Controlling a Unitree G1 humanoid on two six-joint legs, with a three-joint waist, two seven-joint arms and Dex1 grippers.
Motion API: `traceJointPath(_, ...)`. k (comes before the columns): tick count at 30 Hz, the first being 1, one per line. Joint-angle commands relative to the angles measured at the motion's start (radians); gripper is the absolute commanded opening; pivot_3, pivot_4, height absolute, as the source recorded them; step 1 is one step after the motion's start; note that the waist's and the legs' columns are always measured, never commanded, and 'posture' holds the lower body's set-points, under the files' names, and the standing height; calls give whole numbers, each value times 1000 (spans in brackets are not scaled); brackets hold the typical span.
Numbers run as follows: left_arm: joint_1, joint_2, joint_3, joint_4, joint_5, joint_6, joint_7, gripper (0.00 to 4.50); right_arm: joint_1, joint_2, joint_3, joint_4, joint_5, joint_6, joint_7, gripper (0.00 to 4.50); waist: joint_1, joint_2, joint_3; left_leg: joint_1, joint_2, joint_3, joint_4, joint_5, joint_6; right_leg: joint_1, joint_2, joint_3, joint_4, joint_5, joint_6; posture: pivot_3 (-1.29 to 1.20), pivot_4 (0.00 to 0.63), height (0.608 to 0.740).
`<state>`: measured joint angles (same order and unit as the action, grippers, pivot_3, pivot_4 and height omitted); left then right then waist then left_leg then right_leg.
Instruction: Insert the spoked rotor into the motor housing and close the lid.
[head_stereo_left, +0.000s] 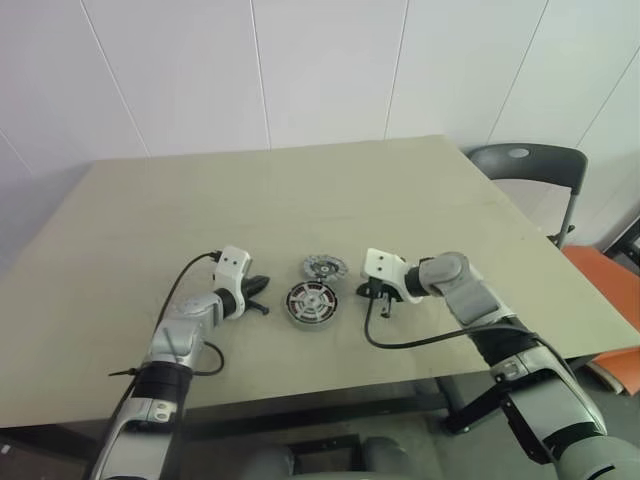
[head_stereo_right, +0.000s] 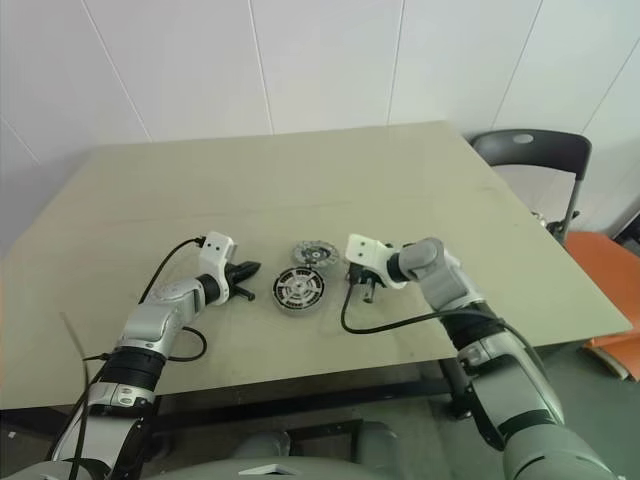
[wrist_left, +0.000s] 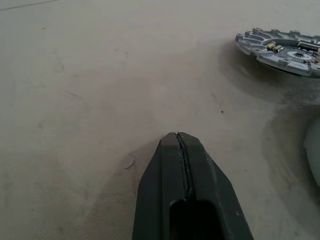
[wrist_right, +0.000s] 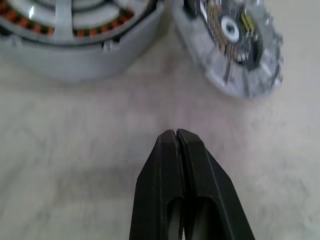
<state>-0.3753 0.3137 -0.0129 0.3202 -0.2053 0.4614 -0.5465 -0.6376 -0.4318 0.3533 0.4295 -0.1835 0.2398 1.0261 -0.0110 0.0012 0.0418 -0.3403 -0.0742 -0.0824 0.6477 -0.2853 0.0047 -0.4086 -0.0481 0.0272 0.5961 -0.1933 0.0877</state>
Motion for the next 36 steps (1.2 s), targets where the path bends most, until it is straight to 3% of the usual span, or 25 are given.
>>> traceJointPath(1,-29,-17,-18,-20,2,-13,-17,0,-31,32,-10,-3,2,-16,-53,49,2,0,0,0,0,0,0,0,0,0,0,0,0,0,0,0,0,740)
traceJointPath(15,-161,-122,-65,187,49,-113,-55,0,-50,116,-11,7,14,-31,-134,49,25,0,0,0,-2,-1,1,0,0,1,-1,-1,-1,0,0,0,0,740)
traceJointPath(32,-162,-130,-50,203,48,-135,-68,0,-39,119,-5,13,13,-60,-154,49,25,0,0,-1,-2,-1,1,0,0,1,-2,-1,-1,0,0,0,0,740)
traceJointPath(36,-162,-134,-42,208,44,-163,-67,0,-49,162,-51,20,56,-72,-198,49,24,0,0,-1,-2,-1,1,0,0,1,-2,-1,0,0,0,0,0,740)
